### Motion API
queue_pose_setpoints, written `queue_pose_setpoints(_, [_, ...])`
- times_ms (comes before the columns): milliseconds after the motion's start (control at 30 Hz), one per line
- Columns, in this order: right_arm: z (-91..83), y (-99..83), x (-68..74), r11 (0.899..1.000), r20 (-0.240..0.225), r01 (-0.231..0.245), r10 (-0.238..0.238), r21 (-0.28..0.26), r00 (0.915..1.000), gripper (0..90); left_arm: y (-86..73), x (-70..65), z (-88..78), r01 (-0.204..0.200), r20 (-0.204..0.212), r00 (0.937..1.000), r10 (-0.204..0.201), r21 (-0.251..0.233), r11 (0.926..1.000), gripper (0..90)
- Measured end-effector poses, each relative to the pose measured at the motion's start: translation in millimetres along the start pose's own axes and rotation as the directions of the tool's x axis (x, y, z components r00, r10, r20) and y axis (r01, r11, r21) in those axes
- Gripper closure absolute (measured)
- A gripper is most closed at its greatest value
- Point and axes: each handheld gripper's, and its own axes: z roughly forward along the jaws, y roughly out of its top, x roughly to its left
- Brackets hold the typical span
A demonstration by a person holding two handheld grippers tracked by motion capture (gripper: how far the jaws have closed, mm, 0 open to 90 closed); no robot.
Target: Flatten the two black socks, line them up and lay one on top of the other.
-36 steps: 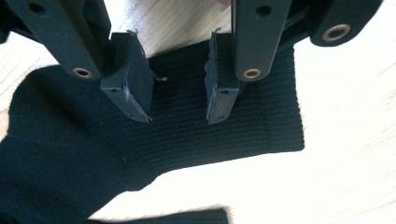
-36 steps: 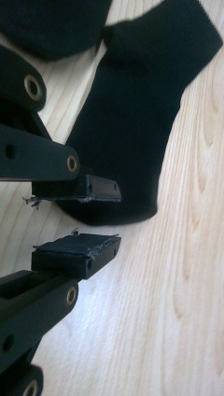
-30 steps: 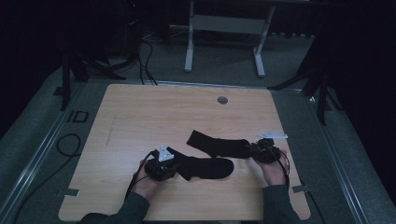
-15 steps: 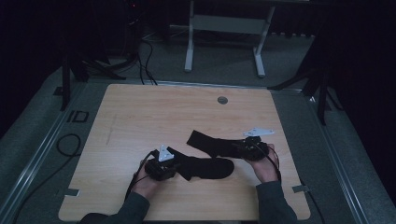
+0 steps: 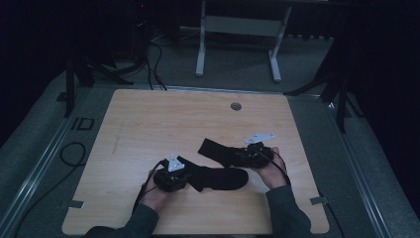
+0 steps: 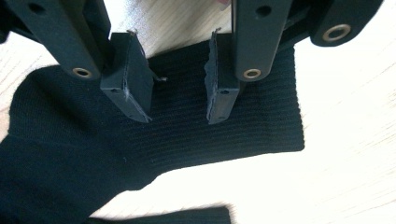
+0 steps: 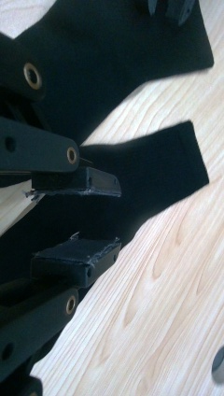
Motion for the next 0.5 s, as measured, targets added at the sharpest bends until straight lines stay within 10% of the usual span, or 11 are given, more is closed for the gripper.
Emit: queue_pose_setpoints(500, [33.7, 24.6, 9.3, 0.985, -0.101, 0.144, -0.134, 0.097, 0.9858, 63.6, 0.2, 0.0, 0.0, 0.000, 0.001, 1.0000, 0.000, 0.001, 1.0000, 61.5])
